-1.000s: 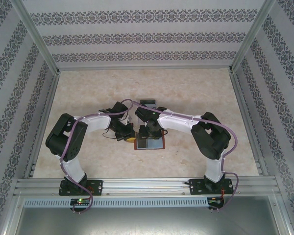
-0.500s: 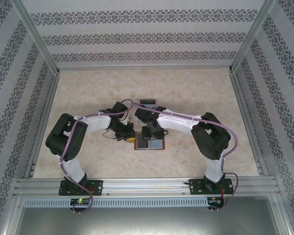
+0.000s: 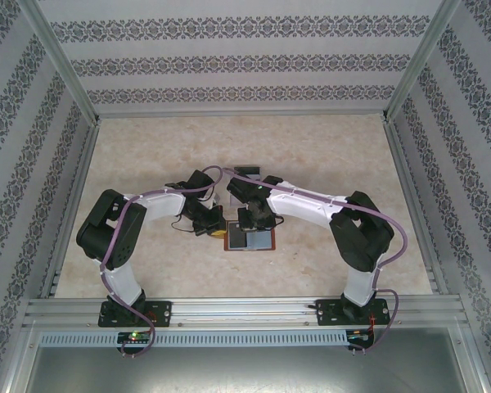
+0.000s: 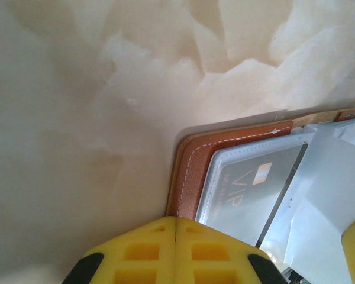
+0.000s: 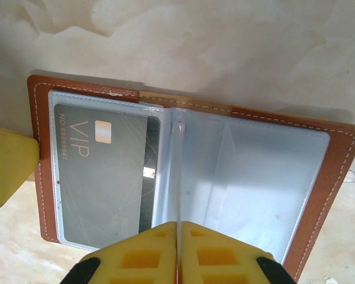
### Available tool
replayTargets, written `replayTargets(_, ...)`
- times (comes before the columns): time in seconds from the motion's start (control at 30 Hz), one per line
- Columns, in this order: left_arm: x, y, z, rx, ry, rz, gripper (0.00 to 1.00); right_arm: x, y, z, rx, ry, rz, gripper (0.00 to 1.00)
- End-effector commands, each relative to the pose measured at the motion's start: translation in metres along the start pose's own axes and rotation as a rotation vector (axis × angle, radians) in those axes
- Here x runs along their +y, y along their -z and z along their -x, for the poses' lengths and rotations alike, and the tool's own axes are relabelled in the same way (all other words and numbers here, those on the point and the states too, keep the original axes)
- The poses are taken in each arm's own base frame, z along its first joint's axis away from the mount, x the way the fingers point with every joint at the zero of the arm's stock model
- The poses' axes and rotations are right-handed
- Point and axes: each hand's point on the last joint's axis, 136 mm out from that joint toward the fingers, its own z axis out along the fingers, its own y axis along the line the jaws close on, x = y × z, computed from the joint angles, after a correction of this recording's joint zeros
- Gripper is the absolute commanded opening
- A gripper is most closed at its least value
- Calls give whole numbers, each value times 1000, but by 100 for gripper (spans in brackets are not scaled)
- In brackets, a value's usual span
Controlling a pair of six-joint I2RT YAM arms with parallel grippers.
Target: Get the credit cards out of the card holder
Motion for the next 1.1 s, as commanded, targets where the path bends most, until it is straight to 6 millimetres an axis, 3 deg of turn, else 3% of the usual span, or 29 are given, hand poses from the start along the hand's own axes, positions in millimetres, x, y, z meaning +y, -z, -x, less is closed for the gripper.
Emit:
replayTargets(0.0,13,-12,-8,41,3,42,0,-2,8,-4,-10,28,-6,8)
replayTargets(0.5,17,-12,-11,44,11,55,0,-49,-16,-13,25,79,-226,12)
replayTargets(0.73,16,-12,-11,47,13,53,0,-65,-31,-17,47,90,-307,22)
replayTargets(0.9,14,-12,-11,50,10,48,0,-75,-29,-19,52,106,-366,34)
replayTargets(1.07,7,-8,-8,40,-2,40,1,-80,-14,-17,31,110,-393,37)
